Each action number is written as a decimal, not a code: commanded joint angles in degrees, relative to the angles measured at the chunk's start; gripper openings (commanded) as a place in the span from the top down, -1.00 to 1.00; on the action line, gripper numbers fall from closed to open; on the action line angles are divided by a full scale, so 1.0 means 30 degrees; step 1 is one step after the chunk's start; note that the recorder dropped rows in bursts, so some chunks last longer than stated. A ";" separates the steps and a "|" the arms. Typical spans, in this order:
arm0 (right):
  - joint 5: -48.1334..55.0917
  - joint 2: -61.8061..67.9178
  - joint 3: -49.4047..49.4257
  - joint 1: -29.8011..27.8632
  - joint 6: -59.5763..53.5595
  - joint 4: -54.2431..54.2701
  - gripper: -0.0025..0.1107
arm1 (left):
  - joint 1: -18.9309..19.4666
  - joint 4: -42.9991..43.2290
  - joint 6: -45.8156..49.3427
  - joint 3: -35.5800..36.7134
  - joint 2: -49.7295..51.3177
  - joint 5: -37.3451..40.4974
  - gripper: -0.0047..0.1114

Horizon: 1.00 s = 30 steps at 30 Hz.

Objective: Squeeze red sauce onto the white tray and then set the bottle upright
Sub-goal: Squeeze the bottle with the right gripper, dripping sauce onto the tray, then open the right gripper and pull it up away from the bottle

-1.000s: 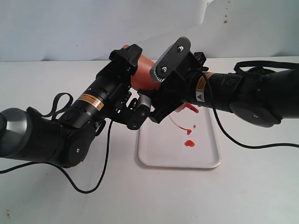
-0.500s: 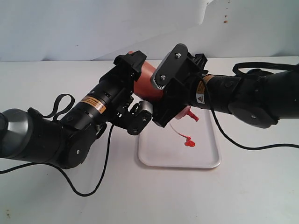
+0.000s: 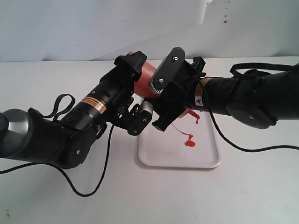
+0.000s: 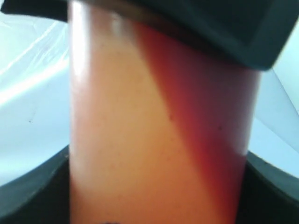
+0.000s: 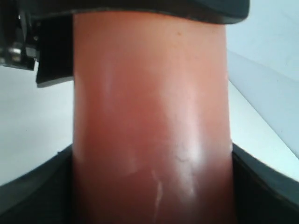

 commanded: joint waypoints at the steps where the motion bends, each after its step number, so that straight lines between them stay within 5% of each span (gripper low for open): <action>1: 0.0883 0.0027 -0.0109 -0.0086 0.0026 0.0082 0.94 | -0.0096 -0.0157 -0.0362 -0.0209 -0.0271 -0.1149 0.92; 10: 0.1024 -0.0105 -0.0109 -0.0086 -0.0490 -0.0560 0.54 | -0.0096 -0.0208 -0.0362 -0.0209 -0.0271 -0.1137 0.92; 21: 0.1247 -0.1888 -0.0109 0.0174 0.0628 -0.0560 -0.49 | -0.0096 -0.0741 -0.0362 -0.0209 -0.0271 -0.1137 0.92; 30: 0.1749 -0.2084 -0.0109 0.0634 0.0662 -0.0226 -0.55 | -0.0096 -0.1870 -0.0362 -0.0209 -0.0271 -0.2229 0.92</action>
